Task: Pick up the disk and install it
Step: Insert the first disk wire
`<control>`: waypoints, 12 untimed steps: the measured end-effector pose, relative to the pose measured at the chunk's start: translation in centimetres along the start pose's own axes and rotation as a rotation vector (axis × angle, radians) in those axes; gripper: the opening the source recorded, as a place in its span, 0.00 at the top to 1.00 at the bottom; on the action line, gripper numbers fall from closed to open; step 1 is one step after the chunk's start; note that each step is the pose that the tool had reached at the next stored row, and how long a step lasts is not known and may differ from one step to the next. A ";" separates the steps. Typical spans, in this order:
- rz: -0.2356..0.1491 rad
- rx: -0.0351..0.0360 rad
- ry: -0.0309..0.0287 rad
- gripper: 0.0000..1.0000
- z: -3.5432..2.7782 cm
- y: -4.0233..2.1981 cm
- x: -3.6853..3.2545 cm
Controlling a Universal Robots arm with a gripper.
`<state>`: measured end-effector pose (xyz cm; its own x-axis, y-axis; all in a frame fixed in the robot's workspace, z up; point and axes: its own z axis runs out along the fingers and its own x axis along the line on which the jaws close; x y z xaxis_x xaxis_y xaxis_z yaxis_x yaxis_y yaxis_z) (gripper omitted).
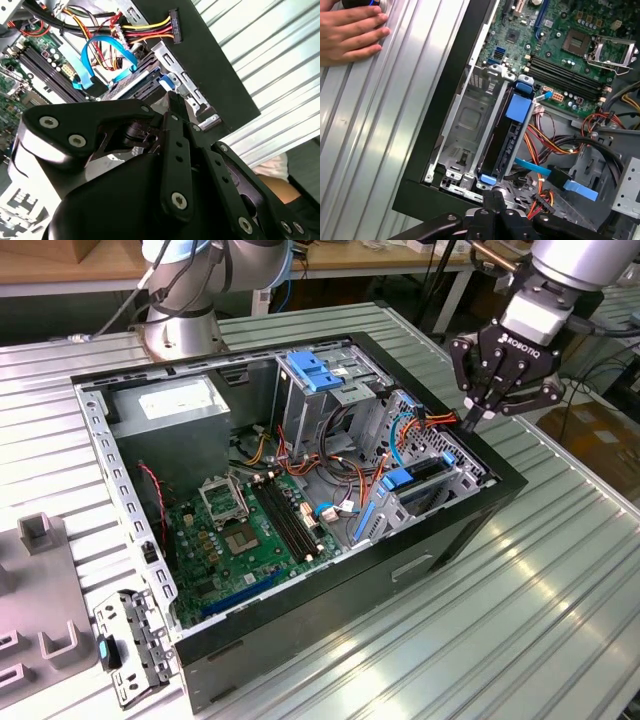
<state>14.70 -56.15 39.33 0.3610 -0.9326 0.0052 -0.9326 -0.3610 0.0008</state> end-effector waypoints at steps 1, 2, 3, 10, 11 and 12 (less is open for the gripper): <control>-0.007 -0.0001 0.0002 0.89 -0.01 -0.11 0.04; -0.015 0.0000 0.0002 0.89 -0.01 -0.31 0.10; -0.018 0.0000 0.0002 0.89 -0.01 -0.45 0.13; -0.047 0.0002 0.0001 0.89 0.00 -1.83 0.29; -0.050 0.0002 0.0001 0.89 0.00 -2.01 0.31; -0.054 0.0003 0.0001 0.89 0.00 -2.23 0.33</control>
<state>16.91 -55.66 39.33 0.4112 -0.9115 0.0053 -0.9116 -0.4112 0.0008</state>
